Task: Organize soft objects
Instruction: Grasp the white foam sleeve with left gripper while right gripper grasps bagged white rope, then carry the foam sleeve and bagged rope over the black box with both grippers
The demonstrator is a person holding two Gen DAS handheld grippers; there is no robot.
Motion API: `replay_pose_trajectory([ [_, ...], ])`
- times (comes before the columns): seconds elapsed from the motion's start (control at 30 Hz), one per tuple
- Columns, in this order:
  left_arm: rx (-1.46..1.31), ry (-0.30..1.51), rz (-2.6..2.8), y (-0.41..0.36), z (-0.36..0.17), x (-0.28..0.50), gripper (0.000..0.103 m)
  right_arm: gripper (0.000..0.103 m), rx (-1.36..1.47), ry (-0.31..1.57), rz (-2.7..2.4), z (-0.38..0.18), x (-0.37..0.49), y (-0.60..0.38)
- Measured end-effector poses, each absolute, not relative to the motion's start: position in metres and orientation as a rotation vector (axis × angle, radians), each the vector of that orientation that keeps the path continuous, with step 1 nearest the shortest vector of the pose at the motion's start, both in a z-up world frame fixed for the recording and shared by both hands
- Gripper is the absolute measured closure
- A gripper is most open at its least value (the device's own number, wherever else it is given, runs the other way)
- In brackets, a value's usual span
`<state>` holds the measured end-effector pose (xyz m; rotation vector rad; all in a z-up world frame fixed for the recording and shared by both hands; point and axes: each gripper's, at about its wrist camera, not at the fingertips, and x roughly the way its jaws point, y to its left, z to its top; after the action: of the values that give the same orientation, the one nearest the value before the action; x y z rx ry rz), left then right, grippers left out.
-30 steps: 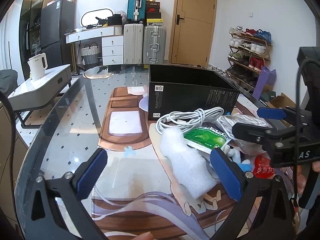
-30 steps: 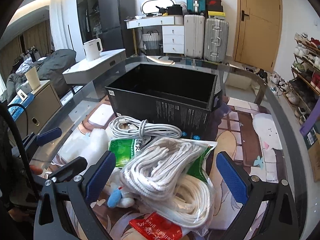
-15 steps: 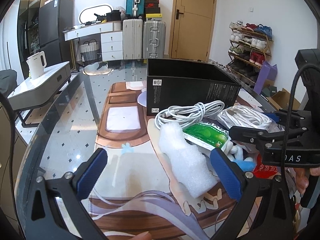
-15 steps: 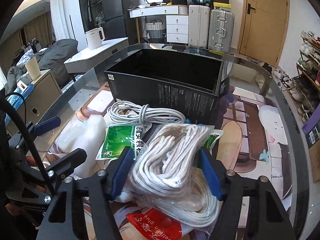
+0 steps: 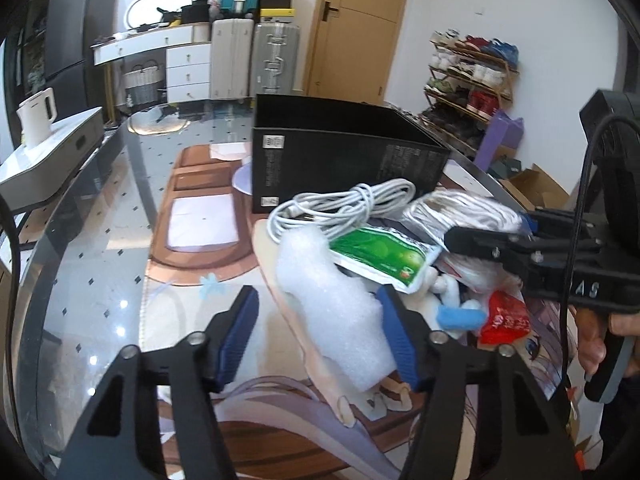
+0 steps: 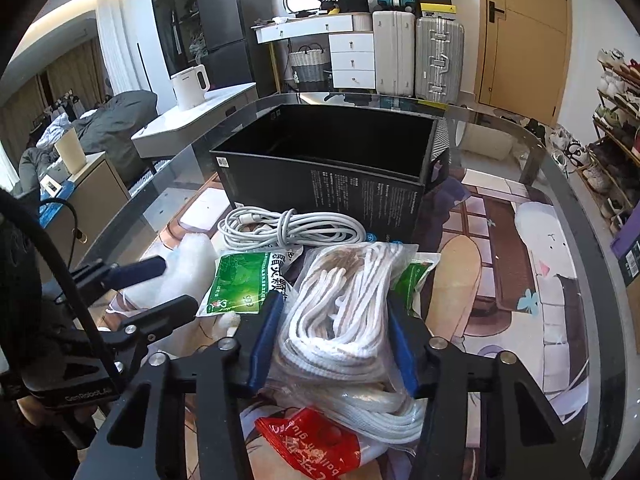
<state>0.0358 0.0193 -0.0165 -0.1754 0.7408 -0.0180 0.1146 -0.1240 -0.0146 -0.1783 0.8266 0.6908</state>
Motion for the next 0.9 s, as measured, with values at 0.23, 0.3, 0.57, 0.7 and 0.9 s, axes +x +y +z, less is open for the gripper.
replay_pose_trajectory([
  [0.23, -0.150, 0.762, -0.038, 0.006, -0.011, 0.035, 0.069, 0.058, -0.145, 0.810, 0.690, -0.010, 0.110, -0.135],
  [0.3, -0.156, 0.754, -0.031, 0.009, -0.010, 0.033, 0.072, 0.058, -0.138, 0.804, 0.694, -0.007, 0.109, -0.136],
  [0.57, -0.194, 0.704, -0.040, 0.018, -0.005, 0.021, 0.077, 0.058, -0.104, 0.760, 0.701, 0.002, 0.100, -0.151],
  [0.7, -0.190, 0.682, -0.040, 0.018, 0.000, 0.016, 0.077, 0.058, -0.095, 0.739, 0.709, 0.006, 0.097, -0.155],
  [0.9, -0.187, 0.645, -0.033, 0.022, 0.012, 0.013, 0.077, 0.058, -0.082, 0.706, 0.713, 0.013, 0.093, -0.161],
])
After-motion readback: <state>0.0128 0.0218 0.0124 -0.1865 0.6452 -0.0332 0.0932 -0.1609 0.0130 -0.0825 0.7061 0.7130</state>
